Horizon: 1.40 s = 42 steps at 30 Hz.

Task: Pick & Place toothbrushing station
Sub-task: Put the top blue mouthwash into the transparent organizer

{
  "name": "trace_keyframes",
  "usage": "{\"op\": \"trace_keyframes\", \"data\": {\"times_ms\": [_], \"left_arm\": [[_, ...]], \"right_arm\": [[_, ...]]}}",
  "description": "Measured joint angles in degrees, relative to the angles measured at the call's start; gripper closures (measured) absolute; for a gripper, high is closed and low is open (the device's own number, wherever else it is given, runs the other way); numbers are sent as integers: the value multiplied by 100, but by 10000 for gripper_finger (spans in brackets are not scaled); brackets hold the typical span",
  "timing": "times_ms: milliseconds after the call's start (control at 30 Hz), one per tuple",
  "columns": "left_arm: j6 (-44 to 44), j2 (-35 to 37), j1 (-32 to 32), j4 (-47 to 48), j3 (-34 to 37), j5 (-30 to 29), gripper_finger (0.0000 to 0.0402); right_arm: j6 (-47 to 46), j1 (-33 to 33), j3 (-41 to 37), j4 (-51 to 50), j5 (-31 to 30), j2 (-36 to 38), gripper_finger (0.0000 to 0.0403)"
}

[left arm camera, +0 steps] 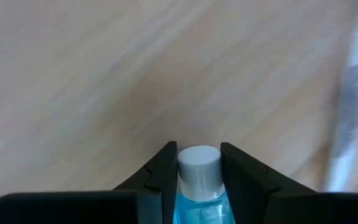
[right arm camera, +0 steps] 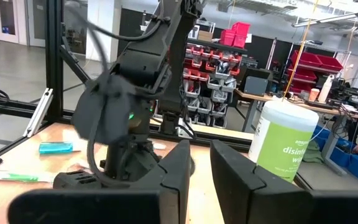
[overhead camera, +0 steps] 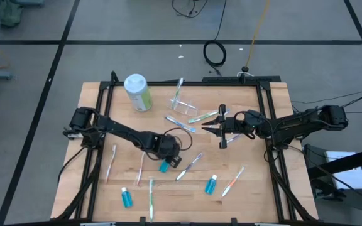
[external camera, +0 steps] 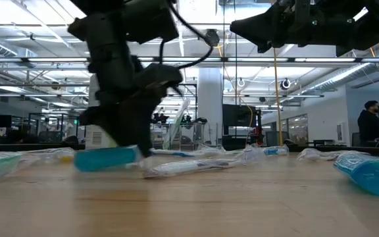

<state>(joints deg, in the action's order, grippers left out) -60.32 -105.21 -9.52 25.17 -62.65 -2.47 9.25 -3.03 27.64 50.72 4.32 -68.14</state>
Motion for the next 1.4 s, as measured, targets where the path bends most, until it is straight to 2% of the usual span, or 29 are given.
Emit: {"op": "trace_keyframes", "data": {"times_ms": [200,300,467,600,667,733,933,1133,1300,1400], "left_arm": [[1591,18,513,-41,-696,-524,292],[2395,24,746,-20,-1090,-1141,291],[3315,26,1159,3,-1569,-2851,291],[3557,28,1446,-373,-1675,-4660,291],[3575,28,1610,-606,-1669,-5073,291],[3528,28,1782,-920,-1664,-4972,291],[4024,28,2174,-2027,-1664,-4046,291],[3911,28,2378,-2118,-1605,-4397,291],[4033,31,2429,-3414,-928,-4391,291],[4166,31,2449,-4223,-492,-4170,291]], "right_arm": [[0,0,0,-8,1,0,348],[0,0,0,-26,2,0,348],[-1,0,0,-33,2,0,348],[-1,0,0,-31,2,0,348],[-1,0,0,-26,2,0,348],[-1,0,0,-28,2,0,348],[-1,0,0,-23,2,0,348],[31,0,0,-4,1,0,348],[86,0,0,2,2,0,348],[88,-1,0,2,0,0,348]]}}
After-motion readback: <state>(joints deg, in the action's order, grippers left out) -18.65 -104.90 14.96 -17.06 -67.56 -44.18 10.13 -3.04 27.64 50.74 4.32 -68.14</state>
